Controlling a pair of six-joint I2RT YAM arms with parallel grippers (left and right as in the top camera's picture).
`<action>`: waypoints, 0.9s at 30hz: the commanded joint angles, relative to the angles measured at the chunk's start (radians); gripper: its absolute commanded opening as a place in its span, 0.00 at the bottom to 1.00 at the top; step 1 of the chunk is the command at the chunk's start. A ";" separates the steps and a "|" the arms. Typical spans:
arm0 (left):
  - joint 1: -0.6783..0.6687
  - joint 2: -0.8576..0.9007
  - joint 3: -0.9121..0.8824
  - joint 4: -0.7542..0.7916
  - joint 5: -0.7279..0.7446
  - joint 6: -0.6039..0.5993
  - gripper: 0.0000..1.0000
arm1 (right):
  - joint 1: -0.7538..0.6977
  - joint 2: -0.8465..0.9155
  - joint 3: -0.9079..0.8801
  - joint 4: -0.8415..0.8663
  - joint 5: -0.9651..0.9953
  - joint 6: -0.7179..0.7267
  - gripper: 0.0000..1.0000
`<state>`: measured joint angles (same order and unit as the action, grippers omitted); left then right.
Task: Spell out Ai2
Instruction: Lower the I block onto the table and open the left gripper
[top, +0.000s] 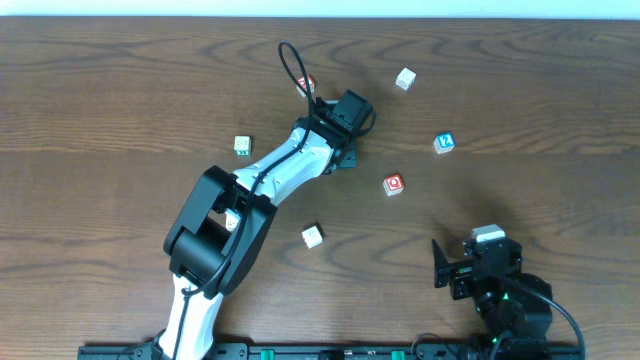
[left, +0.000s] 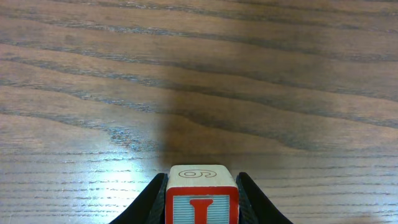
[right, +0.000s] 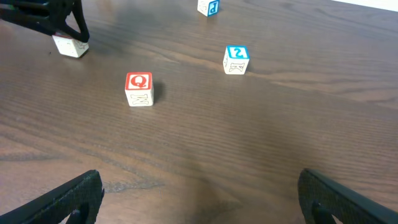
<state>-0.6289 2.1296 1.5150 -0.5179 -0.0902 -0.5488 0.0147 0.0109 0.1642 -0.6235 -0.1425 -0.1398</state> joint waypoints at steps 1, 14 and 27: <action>0.000 -0.024 -0.003 0.007 -0.024 0.027 0.08 | -0.007 -0.005 -0.007 -0.001 -0.011 -0.011 0.99; 0.000 -0.024 -0.015 0.024 -0.021 0.076 0.10 | -0.007 -0.005 -0.007 -0.001 -0.011 -0.011 0.99; 0.000 -0.024 -0.015 0.022 -0.021 0.077 0.45 | -0.007 -0.005 -0.007 0.000 -0.011 -0.011 0.99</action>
<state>-0.6296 2.1296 1.5131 -0.4950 -0.0902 -0.4816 0.0147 0.0109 0.1642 -0.6235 -0.1425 -0.1398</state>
